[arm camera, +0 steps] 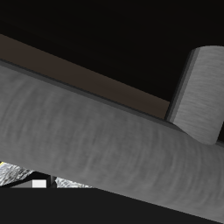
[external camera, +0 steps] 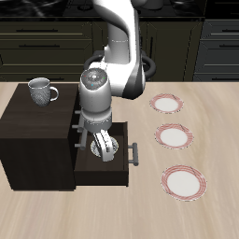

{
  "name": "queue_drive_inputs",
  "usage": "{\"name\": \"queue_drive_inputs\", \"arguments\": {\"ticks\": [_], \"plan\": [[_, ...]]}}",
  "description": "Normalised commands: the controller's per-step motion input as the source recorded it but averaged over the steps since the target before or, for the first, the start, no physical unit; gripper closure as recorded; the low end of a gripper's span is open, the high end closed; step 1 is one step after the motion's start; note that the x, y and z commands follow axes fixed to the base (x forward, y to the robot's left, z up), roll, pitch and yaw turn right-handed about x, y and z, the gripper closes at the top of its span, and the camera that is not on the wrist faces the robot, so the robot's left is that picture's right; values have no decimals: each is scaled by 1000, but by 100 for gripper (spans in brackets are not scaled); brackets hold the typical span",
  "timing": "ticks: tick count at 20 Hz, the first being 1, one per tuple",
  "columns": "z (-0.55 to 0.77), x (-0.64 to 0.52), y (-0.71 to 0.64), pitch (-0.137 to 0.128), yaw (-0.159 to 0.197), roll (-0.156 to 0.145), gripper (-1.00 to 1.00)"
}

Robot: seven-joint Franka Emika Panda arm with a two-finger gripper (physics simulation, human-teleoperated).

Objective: Place the bowl on the farthest plate relative to the robot

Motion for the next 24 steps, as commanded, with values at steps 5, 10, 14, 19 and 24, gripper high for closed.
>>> {"name": "queue_drive_inputs", "arguments": {"ticks": [5, 10, 14, 19, 24], "plan": [[-346, -85, -74, 63, -47, 18, 100], [105, -45, -98, -12, 12, -17, 100], [125, -13, -90, -12, 8, -6, 100], [135, -3, 54, -23, 34, 9, 100], [462, -71, 222, -74, 101, 37, 100]]}}
